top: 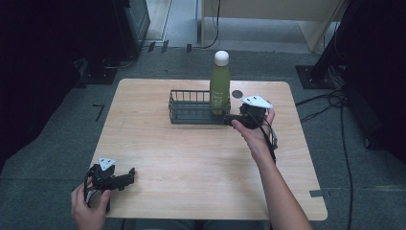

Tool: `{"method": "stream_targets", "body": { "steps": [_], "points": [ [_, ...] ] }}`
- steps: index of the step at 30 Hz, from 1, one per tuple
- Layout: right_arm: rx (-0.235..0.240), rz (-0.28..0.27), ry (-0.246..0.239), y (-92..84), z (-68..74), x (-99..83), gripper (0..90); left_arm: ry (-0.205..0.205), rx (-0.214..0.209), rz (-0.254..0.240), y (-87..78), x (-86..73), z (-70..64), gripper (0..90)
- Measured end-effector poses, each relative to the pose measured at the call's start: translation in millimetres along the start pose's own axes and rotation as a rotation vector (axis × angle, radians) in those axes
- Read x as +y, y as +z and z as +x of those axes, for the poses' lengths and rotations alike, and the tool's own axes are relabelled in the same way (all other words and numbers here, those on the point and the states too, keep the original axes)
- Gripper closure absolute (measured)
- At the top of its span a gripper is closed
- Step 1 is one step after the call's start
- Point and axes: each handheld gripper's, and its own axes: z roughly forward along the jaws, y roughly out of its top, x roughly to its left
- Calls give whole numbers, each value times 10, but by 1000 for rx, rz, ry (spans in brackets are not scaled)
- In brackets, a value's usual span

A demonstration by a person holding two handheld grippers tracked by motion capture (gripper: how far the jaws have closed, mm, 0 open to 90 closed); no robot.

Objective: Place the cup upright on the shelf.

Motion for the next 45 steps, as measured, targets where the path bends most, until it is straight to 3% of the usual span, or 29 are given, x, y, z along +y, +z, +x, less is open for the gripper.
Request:
{"method": "stream_targets", "body": {
  "steps": [12,31,45],
  "points": [
    [-19,0,5,-263,-154,-215,0,0,0,0,0,0,0,0],
    [-68,31,59,-666,-489,-701,0,2,0,0,0,-1,1,0],
    [-107,58,75,-862,-674,-949,0,2,0,0,0,-1,1,0]
  ]
}}
